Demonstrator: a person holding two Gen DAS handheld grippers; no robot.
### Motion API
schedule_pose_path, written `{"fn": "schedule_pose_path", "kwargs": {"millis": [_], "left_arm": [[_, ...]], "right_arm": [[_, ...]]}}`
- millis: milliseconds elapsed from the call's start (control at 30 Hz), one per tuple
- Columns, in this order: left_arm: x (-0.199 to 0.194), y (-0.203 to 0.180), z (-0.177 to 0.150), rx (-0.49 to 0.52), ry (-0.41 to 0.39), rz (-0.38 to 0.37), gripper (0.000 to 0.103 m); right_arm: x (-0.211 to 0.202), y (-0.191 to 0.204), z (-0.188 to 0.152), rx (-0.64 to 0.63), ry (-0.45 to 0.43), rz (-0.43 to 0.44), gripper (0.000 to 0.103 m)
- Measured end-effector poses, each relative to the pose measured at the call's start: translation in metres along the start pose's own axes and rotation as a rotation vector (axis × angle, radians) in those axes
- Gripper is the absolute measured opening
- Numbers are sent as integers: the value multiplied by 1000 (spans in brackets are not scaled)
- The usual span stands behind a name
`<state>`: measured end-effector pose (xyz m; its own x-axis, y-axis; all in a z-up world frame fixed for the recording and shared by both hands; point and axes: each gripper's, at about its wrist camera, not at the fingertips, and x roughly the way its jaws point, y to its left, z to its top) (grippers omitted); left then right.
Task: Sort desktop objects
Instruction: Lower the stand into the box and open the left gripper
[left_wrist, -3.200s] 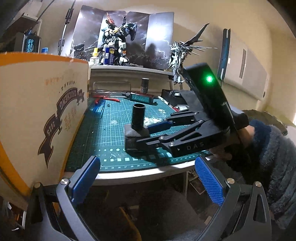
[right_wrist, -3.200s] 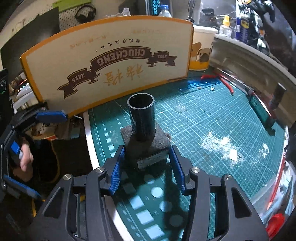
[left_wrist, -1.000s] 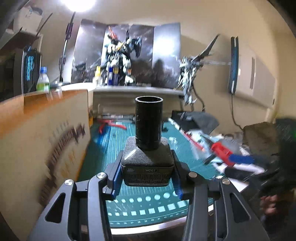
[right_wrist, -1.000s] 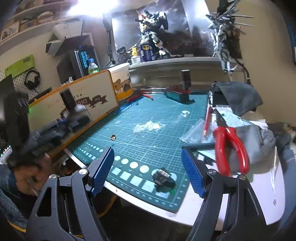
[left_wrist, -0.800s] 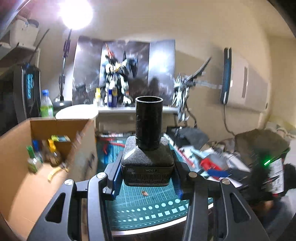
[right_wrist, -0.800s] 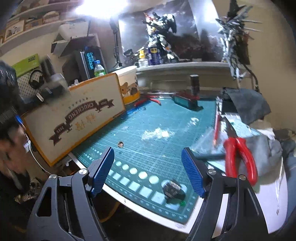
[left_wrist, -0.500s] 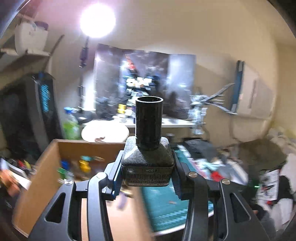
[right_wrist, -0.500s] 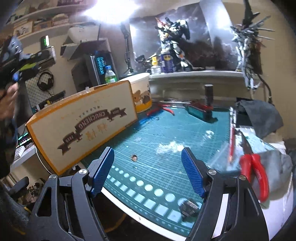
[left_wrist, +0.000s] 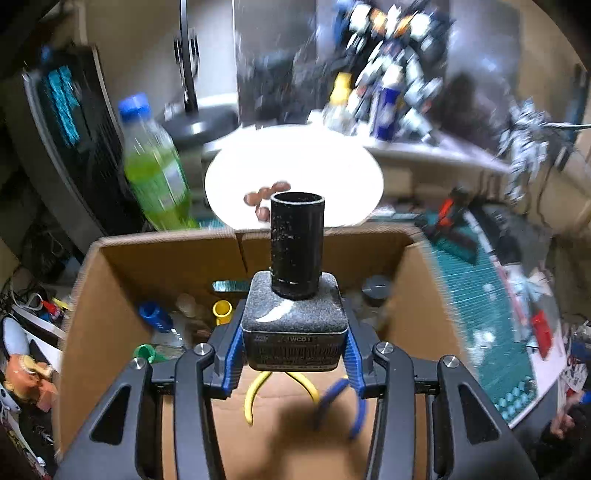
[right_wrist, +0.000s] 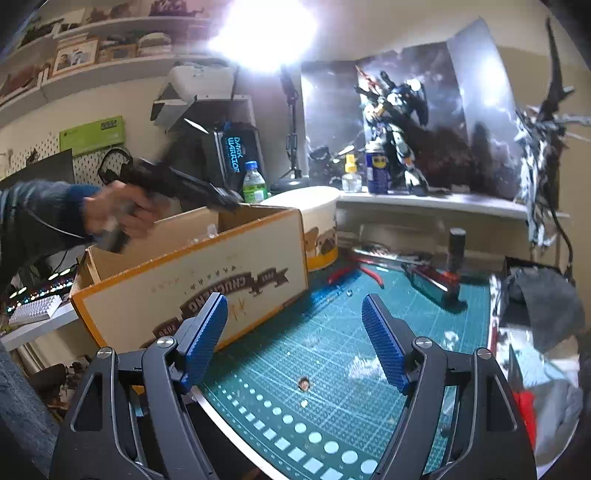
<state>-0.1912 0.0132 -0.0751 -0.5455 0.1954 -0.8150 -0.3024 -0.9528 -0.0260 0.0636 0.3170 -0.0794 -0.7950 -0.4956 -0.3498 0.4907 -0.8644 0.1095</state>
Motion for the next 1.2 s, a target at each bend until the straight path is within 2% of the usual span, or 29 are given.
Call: {"fn": "schedule_pose_path", "kwargs": {"millis": [100,333,733,1200], "left_arm": [[30,5,-4,-3,23,-14,45],[49,-3,-9,50,26,-85,44],[98,-13,-21,68,139,-70,45],[92,-25,-15,68,193,-27,46]], "right_arm": [[2,4,3,-2,-4,5,74],[21,-1,-1,11,37,13,74],[47,-13,-12,39,88,24,74],[50,-17,-20,60,104,32,74]]}}
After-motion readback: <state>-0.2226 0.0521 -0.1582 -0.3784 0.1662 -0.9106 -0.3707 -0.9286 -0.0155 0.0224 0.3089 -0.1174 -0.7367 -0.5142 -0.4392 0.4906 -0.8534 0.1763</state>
